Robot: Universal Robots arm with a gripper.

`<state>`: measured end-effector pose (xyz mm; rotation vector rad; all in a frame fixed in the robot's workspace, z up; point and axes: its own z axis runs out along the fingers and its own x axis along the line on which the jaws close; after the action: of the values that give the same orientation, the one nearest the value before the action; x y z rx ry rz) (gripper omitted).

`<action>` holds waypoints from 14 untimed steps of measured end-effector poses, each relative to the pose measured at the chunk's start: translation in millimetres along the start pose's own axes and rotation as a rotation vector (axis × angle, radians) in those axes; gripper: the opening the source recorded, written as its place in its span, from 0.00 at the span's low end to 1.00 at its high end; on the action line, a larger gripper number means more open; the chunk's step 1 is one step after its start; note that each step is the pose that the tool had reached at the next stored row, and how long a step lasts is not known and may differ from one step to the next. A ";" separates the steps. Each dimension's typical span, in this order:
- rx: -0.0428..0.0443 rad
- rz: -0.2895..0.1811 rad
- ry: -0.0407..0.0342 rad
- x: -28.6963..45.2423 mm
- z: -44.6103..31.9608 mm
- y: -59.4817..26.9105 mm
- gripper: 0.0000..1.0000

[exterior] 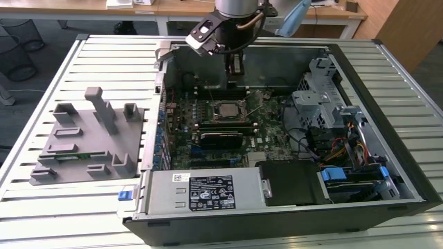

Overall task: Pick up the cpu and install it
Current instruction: 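Close the cpu cover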

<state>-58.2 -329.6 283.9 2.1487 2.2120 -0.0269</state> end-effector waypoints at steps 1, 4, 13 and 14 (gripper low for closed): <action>-0.0001 0.000 0.0002 -1.9 0.1 -0.1 0.11; -0.0001 0.000 0.0001 -4.7 0.3 0.2 0.11; 0.0000 0.000 0.0000 -6.9 1.0 11.2 0.11; 0.0000 0.000 0.0000 -8.2 1.1 11.5 0.11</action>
<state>-46.4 -337.4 283.5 2.1487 2.2120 -0.0270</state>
